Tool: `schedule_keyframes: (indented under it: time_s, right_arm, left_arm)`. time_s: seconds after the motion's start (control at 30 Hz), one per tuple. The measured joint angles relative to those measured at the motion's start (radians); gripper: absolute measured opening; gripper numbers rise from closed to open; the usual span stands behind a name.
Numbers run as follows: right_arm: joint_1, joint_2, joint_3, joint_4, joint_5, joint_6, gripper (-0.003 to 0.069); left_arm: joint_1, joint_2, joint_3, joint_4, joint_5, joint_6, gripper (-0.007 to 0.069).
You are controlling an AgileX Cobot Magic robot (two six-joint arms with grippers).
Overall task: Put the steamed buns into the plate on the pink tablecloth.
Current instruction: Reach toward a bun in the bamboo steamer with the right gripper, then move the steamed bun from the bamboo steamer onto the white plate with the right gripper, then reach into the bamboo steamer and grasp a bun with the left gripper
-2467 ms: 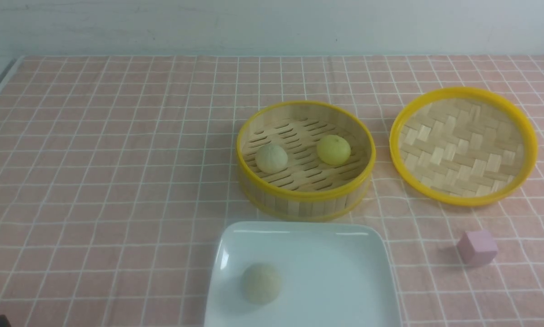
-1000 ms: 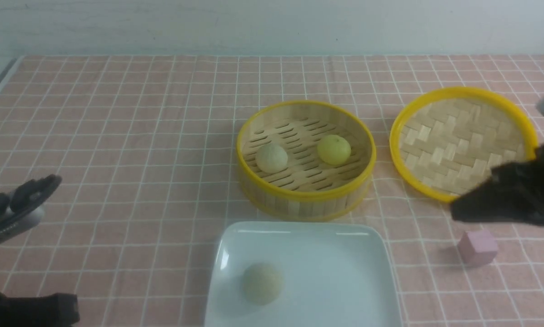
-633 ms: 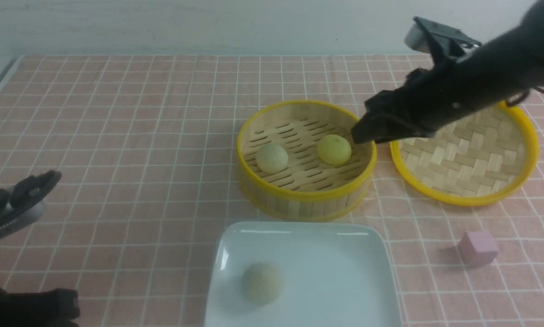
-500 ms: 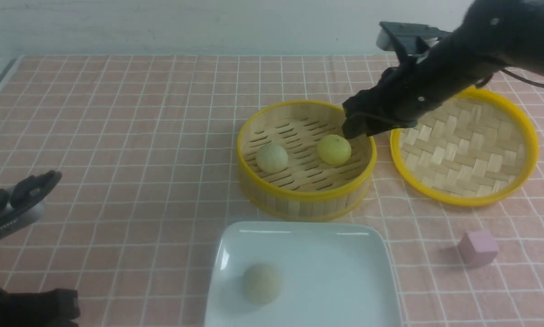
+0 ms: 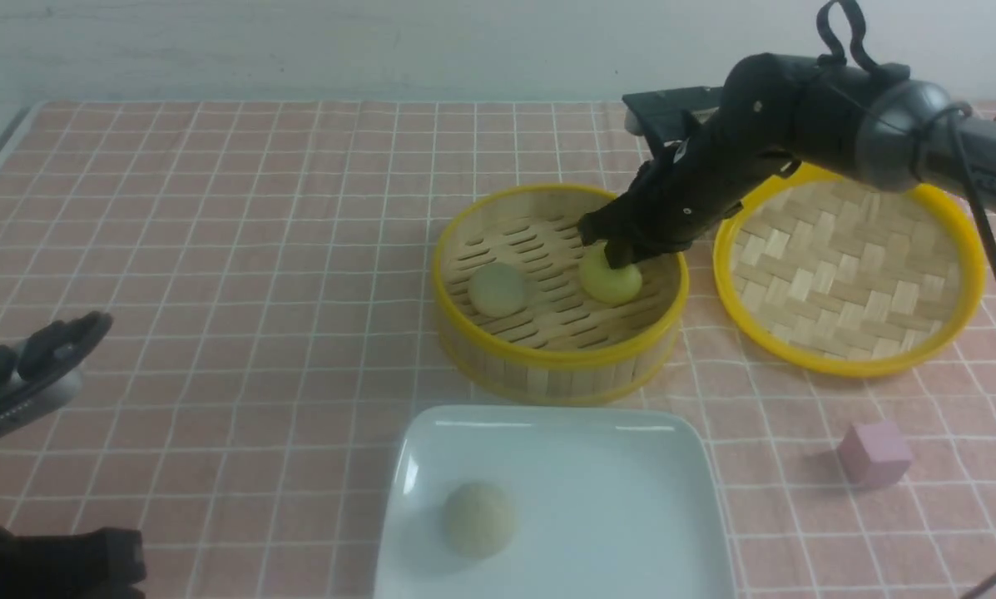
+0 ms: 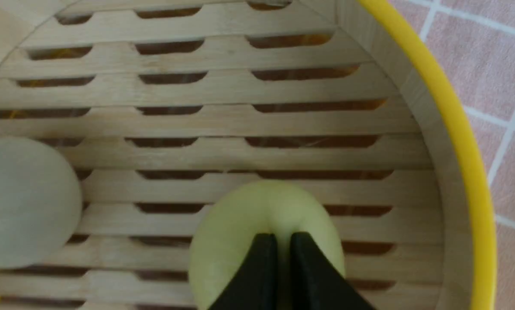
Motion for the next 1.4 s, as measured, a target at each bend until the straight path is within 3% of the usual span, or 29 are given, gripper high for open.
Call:
schedule_keyframes:
  time_s: [0.17,0.3,0.5,0.63,0.8,0.83,0.93,1.0,1.1,1.27,1.33,1.4]
  right_arm:
    - [0.025,-0.162,0.036,-0.001,0.192,0.000,0.0005]
    - [0.075,-0.382,0.231,0.006,0.246,0.019,0.0006]
    - [0.193,-0.530,0.593,0.037,0.093,0.113,0.0013]
    - [0.233,-0.518,0.720,0.033,-0.054,0.148,0.0048]
    - [0.247,-0.476,0.793,0.033,-0.215,0.160,0.0210]
    - [0.247,-0.476,0.787,0.033,-0.224,0.160,0.0285]
    - [0.244,-0.514,0.742,0.024,-0.166,0.160,0.0424]
    - [0.240,-0.554,0.716,0.007,-0.124,0.157,0.0452]
    - [0.218,-0.665,0.653,-0.062,0.003,0.151,0.0421]
    - [0.156,-0.965,0.677,-0.224,0.305,0.150,0.0095]
    - [0.150,-1.007,0.700,-0.243,0.333,0.150,0.0058]
    - [0.143,-1.128,0.803,-0.271,0.359,0.150,0.0003]
  left_arm:
    - [0.000,0.000,0.000,0.001,0.000,0.000,0.0072]
    - [0.000,0.000,0.000,0.001,0.000,0.000,0.0077]
    - [0.000,0.000,0.000,0.001,0.000,0.000,0.0086]
    - [0.000,0.000,0.000,0.001,0.000,0.000,0.0092]
    - [0.000,0.000,0.000,0.001,-0.014,0.000,0.0094]
    - [0.000,0.000,0.000,0.002,-0.023,0.000,0.0094]
    - [0.000,0.000,0.000,0.002,-0.047,0.000,0.0096]
    - [0.000,0.000,0.000,0.004,-0.061,0.000,0.0097]
    - [0.000,0.002,0.000,0.011,-0.112,-0.027,0.0097]
    - [0.000,0.084,-0.044,-0.017,-0.154,-0.051,0.0036]
    - [0.000,0.118,-0.071,-0.050,-0.148,-0.035,0.0019]
    - [0.000,0.204,-0.145,-0.165,-0.132,0.065,0.0000]
